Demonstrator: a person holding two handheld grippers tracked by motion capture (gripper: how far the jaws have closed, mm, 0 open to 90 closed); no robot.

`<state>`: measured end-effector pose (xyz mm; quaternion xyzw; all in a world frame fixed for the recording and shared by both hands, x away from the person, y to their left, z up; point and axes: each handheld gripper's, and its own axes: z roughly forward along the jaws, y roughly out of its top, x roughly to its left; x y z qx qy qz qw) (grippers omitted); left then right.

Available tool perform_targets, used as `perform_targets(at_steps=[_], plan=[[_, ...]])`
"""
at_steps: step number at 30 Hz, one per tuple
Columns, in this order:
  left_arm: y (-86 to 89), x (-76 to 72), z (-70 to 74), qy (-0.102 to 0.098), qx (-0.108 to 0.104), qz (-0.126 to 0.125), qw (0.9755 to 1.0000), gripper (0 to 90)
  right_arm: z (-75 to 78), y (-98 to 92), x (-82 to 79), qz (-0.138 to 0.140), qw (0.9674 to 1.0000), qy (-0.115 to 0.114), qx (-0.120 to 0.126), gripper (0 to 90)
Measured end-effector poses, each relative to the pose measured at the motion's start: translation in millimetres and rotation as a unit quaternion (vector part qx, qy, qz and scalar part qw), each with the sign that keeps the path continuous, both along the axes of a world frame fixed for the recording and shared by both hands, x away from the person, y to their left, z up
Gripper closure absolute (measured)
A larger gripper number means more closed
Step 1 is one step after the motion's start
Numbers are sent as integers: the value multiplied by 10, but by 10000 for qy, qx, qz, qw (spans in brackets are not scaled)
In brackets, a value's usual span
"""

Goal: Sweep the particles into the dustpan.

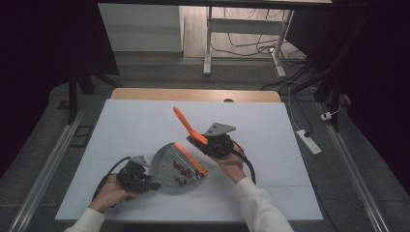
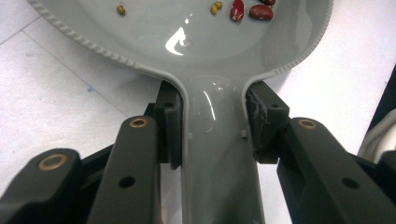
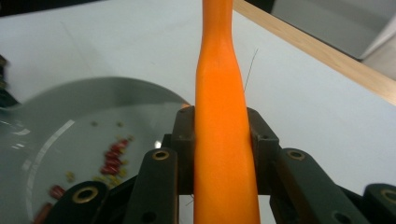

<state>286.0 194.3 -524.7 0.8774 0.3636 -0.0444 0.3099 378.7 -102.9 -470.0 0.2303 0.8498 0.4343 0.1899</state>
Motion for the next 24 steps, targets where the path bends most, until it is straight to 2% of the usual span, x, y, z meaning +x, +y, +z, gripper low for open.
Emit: perform_targets(at_steps=[10, 13, 20, 24], plan=[[7, -20, 17, -27, -9, -9, 10000, 621, -59, -206, -27, -239, 9997, 73, -41, 700], [8, -22, 19, -27, -2, -10, 10000, 621, -98, -214, -29, -266, 9995, 64, -172, 701], [-2, -48, 34, -37, 13, -3, 10000, 621, -184, -174, -30, -341, 9988, 138, -307, 700], [0, -51, 36, -27, 12, -12, 10000, 621, -239, -130, -48, -276, 9984, 135, -484, 701]])
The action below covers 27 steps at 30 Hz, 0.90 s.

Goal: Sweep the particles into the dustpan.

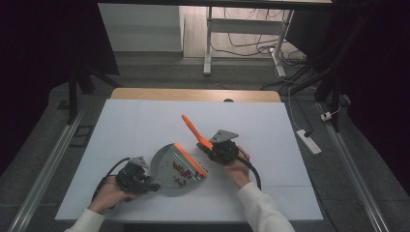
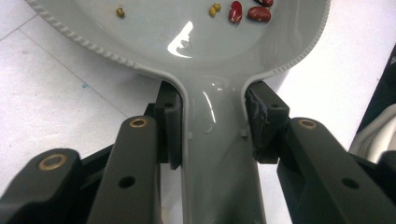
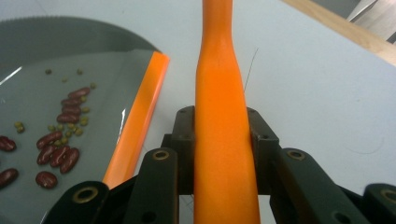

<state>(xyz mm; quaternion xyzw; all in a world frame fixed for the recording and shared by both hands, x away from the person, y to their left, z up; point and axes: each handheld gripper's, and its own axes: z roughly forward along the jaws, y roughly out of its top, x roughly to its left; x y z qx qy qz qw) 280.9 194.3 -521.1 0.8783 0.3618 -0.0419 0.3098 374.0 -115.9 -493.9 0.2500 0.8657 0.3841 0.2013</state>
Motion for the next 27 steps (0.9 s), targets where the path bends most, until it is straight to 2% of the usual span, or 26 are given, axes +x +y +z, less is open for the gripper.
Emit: perform_targets(at_steps=[5, 14, 21, 22, 26, 27], plan=[[8, -7, 4, 36, -6, -49, 10000, 621, -42, 41, -13, 55, 10000, 24, -79, 700], [-2, -21, 11, 51, 10, -113, 9999, 621, -66, 70, -45, 94, 9999, 41, -51, 700], [-14, -20, 5, 51, 20, -114, 9999, 621, -85, 115, -102, 129, 9998, 106, 97, 700], [-15, -20, 5, 51, 19, -115, 9999, 621, -92, 147, -121, 167, 9996, 158, 179, 700], [-17, -21, 5, 49, 23, -117, 9999, 621, -100, 211, -162, 255, 9993, 182, 211, 700], [-17, -20, 4, 50, 35, -124, 9999, 621, -101, 243, -183, 312, 9987, 258, 301, 700]])
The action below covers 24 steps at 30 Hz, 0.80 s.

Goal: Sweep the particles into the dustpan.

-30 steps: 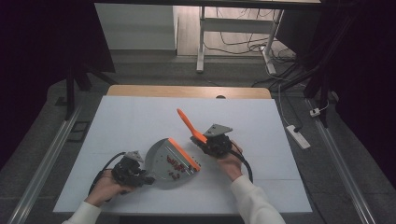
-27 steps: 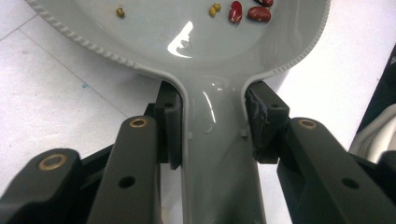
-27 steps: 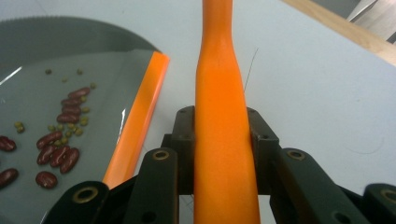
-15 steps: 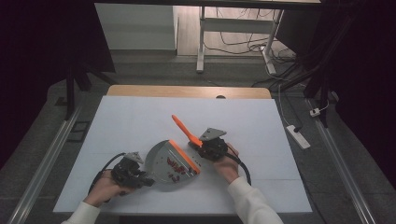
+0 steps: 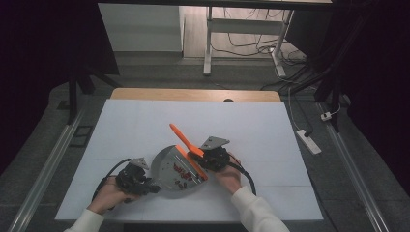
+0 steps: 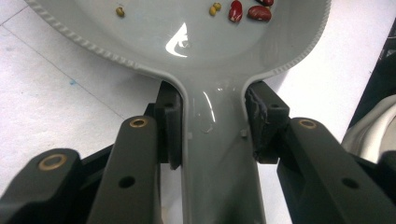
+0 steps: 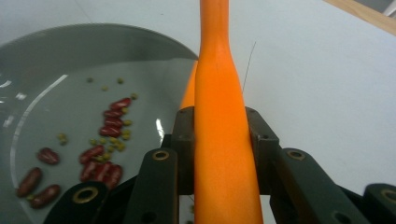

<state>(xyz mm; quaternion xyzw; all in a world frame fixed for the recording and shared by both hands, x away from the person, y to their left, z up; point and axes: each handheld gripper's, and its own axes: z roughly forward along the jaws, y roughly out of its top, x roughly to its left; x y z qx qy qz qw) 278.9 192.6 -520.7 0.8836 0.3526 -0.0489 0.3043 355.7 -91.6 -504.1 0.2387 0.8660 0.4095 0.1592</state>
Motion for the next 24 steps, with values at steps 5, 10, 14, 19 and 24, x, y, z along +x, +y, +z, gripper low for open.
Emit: perform_targets(at_steps=[5, 10, 14, 19, 24], plan=[[-3, 0, -5, 0, 12, -5, 10000, 620, 1, 83, -47, 24, 9999, 46, 158, 700], [-3, -2, -4, -8, 8, 5, 10000, 621, 49, 208, -125, 362, 9979, 224, 494, 701], [-4, -6, -3, -6, -16, 13, 10000, 620, 150, 174, -139, 379, 9969, 89, 682, 701], [-3, -5, -4, -14, -6, 6, 10000, 620, 259, -71, -26, -108, 9967, -148, 787, 700], [-4, -4, -5, -24, 0, 11, 10000, 620, 240, -257, 87, -478, 9966, -225, 640, 700]])
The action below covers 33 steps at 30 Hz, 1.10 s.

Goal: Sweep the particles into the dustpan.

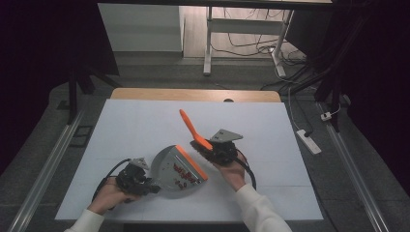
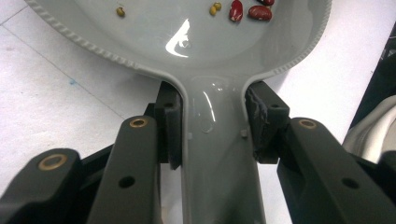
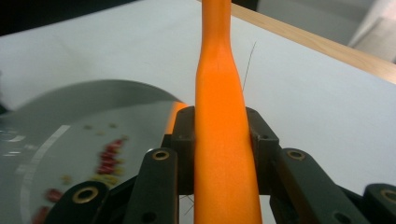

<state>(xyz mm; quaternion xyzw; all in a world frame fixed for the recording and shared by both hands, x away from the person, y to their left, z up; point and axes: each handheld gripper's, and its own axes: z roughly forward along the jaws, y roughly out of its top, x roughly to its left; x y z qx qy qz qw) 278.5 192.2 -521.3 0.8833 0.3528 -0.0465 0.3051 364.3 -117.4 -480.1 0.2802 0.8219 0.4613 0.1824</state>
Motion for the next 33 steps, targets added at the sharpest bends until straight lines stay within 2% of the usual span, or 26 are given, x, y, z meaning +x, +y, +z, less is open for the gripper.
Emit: perform_targets(at_steps=[5, 9, 10, 12, 13, 14, 16, 19, 22, 26, 33], plan=[[-9, -1, -4, 1, 13, 1, 10000, 620, -105, -112, 113, -308, 9993, 198, -92, 700], [-12, -5, -1, -8, 3, 12, 10000, 620, -213, -63, 133, -297, 9987, 371, -202, 701], [-13, -5, -1, -8, 8, 8, 10000, 620, -242, -3, 116, -213, 9985, 488, -96, 700], [-14, -4, -2, -6, 11, 6, 10000, 620, -249, 41, 95, -155, 9986, 492, -94, 700], [-14, -5, -2, -8, 11, 6, 10000, 620, -254, 93, 67, -74, 9988, 459, -142, 700], [-15, -5, -2, -9, 8, 8, 10000, 620, -266, 197, 0, 124, 9989, 383, -234, 700], [-16, -5, -2, -7, 6, 12, 10000, 620, -271, 245, -36, 209, 9988, 338, -282, 700], [-17, -4, -4, -3, 18, 0, 10000, 620, -278, 356, -126, 348, 9986, 155, -369, 700], [-18, -4, -4, -6, 24, 2, 10000, 620, -263, 417, -184, 463, 9986, 108, -213, 701], [-19, -3, -8, -7, 35, -4, 10000, 620, -267, 517, -253, 664, 9976, 82, -195, 700], [-17, -7, -2, -20, 17, 15, 10000, 621, -266, 619, -324, 915, 9954, 259, -55, 701]])
